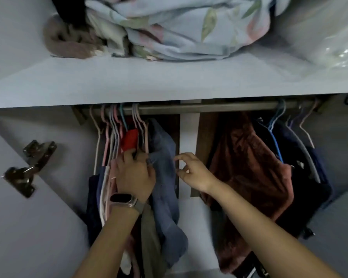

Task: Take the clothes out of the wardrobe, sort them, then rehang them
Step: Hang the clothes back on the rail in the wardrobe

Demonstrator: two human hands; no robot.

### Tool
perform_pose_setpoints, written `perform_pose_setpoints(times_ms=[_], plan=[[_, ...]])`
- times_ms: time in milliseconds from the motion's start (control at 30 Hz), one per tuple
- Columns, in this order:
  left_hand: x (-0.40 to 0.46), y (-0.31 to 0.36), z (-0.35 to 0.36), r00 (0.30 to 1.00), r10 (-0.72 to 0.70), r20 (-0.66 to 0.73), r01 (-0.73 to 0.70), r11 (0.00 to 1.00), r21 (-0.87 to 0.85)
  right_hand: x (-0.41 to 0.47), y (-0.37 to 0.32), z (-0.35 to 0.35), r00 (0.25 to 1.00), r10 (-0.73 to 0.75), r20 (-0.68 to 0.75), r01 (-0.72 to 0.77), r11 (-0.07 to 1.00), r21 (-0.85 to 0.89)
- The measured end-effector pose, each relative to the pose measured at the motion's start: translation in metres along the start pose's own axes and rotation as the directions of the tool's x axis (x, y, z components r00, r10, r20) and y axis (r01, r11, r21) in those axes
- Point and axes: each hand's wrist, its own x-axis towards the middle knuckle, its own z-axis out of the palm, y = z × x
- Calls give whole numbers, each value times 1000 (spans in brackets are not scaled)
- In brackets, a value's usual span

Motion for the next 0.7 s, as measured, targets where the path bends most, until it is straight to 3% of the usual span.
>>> perform_pose_setpoints(times_ms=[100,200,333,500,700], plan=[[-3,51,6,982,185,-19,-186,978,-92,-55,39,-25,985,161,-56,-165,983,-81],[-16,110,21,934,317,167,-241,901,-361,-128,81,-53,958,281,-63,-288,937,-197],[-66,180,56,793,476,381,-336,863,-378,-249,126,-82,867,486,-109,-497,835,-237],[-157,291,70,486,682,547,-532,727,-433,-393,142,-101,672,711,-209,-736,672,-81],[-298,398,57,66,872,486,-699,387,-601,-552,132,-76,406,859,-311,-897,439,42]])
